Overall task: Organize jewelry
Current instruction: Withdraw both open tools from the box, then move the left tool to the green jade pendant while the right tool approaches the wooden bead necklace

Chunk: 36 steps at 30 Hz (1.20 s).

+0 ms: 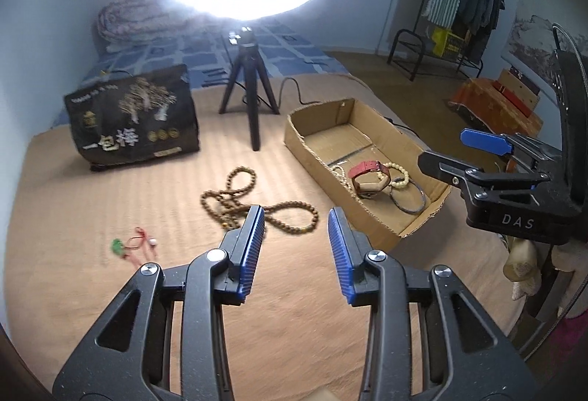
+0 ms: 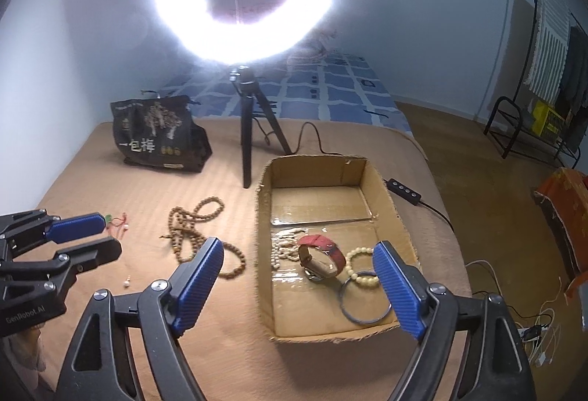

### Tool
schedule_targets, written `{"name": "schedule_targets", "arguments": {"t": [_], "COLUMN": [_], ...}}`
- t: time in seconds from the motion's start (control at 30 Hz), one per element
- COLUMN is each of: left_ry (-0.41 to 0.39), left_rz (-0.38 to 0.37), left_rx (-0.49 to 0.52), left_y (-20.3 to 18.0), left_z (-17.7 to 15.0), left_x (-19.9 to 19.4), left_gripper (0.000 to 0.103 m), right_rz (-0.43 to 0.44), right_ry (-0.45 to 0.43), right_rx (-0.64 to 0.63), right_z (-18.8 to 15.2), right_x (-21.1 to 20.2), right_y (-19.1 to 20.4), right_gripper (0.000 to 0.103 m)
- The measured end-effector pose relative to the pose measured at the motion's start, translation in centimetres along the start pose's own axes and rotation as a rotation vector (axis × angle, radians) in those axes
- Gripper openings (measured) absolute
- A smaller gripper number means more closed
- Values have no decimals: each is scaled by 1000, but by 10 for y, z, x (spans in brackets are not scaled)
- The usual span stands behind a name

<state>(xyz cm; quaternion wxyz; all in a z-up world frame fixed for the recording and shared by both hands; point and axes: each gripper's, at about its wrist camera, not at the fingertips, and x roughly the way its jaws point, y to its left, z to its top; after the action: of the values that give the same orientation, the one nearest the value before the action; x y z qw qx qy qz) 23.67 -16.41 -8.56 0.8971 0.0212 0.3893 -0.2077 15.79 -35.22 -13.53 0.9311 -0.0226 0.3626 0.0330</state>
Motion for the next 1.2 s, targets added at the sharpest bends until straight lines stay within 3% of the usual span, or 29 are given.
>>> {"name": "schedule_targets", "arguments": {"t": [0.1, 0.2, 0.27, 0.33, 0.4, 0.47, 0.6, 0.77, 0.97, 1.2], "left_ry": [-19, -53, -71, -78, -78, -95, -95, -34, 26, 92], "left_rz": [18, 46, 65, 77, 82, 98, 144, 173, 258, 233], "left_rx": [7, 23, 37, 41, 38, 33, -19, -171, -252, -273], "left_y": [3, 5, 7, 11, 18, 27, 65, 128, 183, 214], "left_z": [-2, -4, -7, -10, -13, -18, -33, -60, -88, -107], "left_x": [-13, -28, -36, -43, -46, -49, -48, -40, -32, -16], "left_gripper": [39, 51, 51, 51, 66, 74, 75, 75, 75, 75], "right_rz": [8, 14, 16, 24, 36, 49, 78, 104, 157, 184], "right_ry": [-9, -21, -32, -53, -59, -61, -54, -44, -18, 22], "right_rx": [-14, -32, -43, -57, -74, -87, -118, -154, -164, -160], "right_z": [0, -1, -1, -1, -1, -2, -5, -13, -22, -26], "right_x": [-10, -20, -25, -32, -35, -37, -35, -24, 2, 39], "right_y": [10, 22, 28, 36, 44, 50, 65, 82, 101, 115], "right_gripper": [85, 87, 95, 96, 96, 96, 100, 103, 103, 103]}}
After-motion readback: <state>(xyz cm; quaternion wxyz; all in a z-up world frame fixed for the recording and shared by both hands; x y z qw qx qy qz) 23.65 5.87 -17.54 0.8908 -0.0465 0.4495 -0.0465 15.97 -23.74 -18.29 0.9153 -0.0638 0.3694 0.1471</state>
